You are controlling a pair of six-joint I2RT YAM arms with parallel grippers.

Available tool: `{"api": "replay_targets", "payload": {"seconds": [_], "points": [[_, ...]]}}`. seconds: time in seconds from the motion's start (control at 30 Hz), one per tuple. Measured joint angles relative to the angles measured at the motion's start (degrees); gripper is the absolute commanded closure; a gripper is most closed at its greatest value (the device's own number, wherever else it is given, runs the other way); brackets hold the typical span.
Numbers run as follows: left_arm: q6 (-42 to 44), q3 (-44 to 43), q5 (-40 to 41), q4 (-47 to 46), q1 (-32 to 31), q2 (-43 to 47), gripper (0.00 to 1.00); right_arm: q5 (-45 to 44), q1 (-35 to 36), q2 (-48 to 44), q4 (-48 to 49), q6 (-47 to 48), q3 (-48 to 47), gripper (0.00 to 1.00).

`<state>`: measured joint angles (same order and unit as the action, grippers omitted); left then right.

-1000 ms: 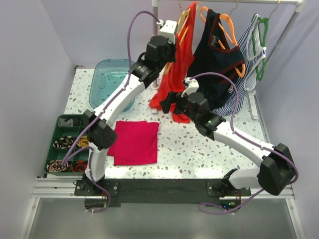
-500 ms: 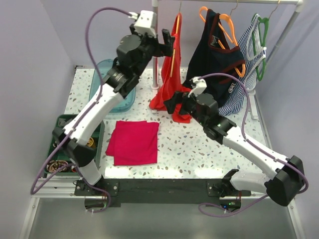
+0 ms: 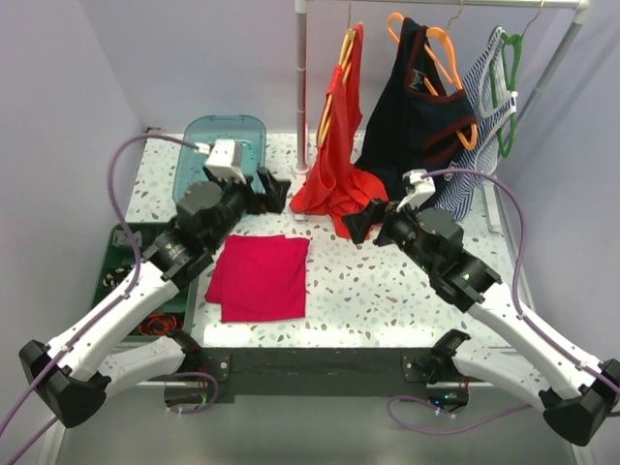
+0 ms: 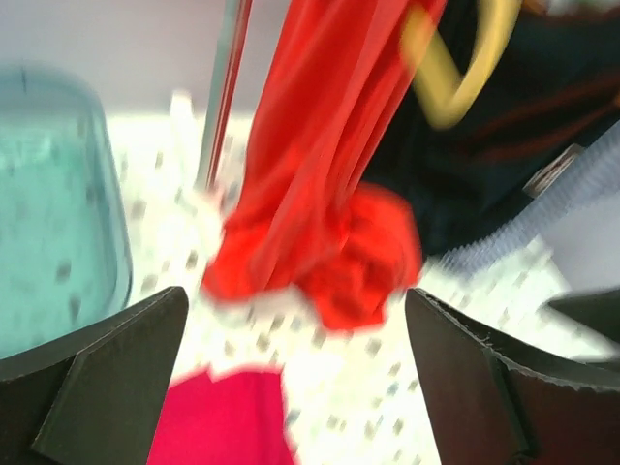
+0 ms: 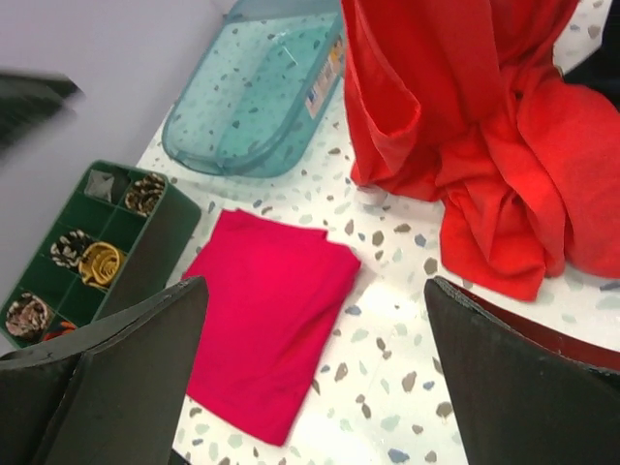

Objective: Place the tank top on the hanger

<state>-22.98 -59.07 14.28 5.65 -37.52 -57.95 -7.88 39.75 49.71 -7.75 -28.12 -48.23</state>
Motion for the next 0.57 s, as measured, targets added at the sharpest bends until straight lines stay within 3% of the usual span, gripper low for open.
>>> {"api": "replay_targets", "payload": {"seconds": [0.27,0.57], "points": [[-8.4,23.1,-1.2,6.7,0.0,1.7,0.00,-1.2,0.0,-7.3,-3.6,-1.4,9.1,0.01],[-12.0,26.5,-1.0,7.0,0.0,10.1,0.00,-6.1,0.1,-9.9,-5.5,-2.1,14.5,0.01]]}}
